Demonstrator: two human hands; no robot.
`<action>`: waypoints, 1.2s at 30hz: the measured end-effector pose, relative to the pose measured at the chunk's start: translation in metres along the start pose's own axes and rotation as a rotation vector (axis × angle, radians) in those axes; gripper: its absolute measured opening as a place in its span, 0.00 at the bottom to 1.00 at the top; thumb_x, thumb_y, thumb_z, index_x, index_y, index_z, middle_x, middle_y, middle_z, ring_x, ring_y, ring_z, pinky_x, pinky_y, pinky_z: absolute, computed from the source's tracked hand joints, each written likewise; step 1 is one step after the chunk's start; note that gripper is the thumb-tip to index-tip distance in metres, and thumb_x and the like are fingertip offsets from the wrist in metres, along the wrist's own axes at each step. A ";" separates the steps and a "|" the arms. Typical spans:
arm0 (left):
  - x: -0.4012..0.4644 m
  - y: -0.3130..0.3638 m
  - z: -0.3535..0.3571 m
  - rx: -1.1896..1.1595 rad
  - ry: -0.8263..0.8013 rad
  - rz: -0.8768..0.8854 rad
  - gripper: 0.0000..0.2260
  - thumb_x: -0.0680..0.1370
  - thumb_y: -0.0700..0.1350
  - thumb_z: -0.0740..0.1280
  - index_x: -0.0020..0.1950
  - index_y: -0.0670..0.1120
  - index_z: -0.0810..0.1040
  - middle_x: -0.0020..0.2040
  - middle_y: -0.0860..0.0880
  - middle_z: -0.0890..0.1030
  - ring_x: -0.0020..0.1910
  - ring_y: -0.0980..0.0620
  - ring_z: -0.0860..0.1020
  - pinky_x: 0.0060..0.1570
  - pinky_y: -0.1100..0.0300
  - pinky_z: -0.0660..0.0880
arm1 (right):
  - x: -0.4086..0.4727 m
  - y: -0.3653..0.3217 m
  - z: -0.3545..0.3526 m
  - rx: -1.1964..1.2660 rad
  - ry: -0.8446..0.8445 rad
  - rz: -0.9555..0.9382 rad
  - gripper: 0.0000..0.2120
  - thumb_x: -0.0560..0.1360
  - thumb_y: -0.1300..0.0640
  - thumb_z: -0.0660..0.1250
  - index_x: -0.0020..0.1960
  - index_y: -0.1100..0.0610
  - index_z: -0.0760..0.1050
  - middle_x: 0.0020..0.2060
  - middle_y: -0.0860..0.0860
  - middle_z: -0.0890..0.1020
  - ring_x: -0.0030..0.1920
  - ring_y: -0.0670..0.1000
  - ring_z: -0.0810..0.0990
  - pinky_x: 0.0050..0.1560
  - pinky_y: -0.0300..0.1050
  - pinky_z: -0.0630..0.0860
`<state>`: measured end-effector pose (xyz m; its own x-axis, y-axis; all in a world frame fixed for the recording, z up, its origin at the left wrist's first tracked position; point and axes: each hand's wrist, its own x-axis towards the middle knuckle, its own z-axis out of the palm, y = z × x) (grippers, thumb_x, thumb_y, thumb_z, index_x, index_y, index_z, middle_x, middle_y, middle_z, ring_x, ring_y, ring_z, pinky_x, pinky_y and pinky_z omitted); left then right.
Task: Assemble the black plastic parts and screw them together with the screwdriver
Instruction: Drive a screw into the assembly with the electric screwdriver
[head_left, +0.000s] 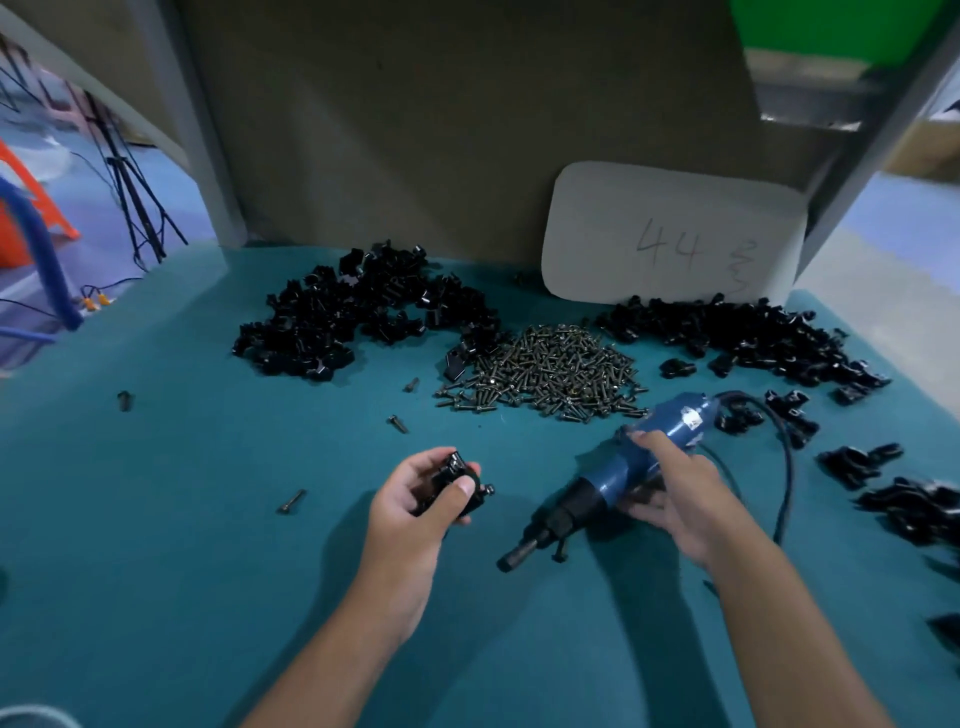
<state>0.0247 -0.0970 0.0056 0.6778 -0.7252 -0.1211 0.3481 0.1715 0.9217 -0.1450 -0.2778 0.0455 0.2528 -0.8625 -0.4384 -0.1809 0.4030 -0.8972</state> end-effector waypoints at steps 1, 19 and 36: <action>0.002 0.001 -0.001 -0.025 0.015 -0.016 0.10 0.79 0.34 0.67 0.58 0.45 0.79 0.49 0.48 0.87 0.48 0.54 0.84 0.40 0.62 0.77 | -0.003 0.002 0.001 0.149 -0.016 -0.021 0.13 0.79 0.53 0.69 0.60 0.57 0.73 0.52 0.58 0.82 0.48 0.58 0.83 0.40 0.52 0.83; -0.010 -0.005 0.013 -0.042 -0.151 -0.127 0.20 0.67 0.43 0.75 0.58 0.43 0.79 0.49 0.47 0.87 0.47 0.53 0.84 0.42 0.61 0.80 | -0.027 -0.008 0.018 1.135 0.026 -0.346 0.04 0.78 0.62 0.65 0.52 0.56 0.76 0.34 0.45 0.80 0.33 0.43 0.76 0.34 0.38 0.74; -0.011 -0.008 0.011 0.039 -0.187 -0.058 0.16 0.70 0.42 0.72 0.57 0.44 0.79 0.49 0.46 0.87 0.46 0.53 0.83 0.42 0.62 0.79 | -0.039 -0.002 0.023 0.982 0.088 -0.476 0.11 0.79 0.61 0.64 0.60 0.57 0.69 0.50 0.47 0.77 0.37 0.46 0.74 0.35 0.41 0.73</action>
<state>0.0069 -0.0975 0.0035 0.5245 -0.8447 -0.1070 0.3551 0.1028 0.9292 -0.1327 -0.2383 0.0631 0.0201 -0.9977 -0.0646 0.7639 0.0570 -0.6428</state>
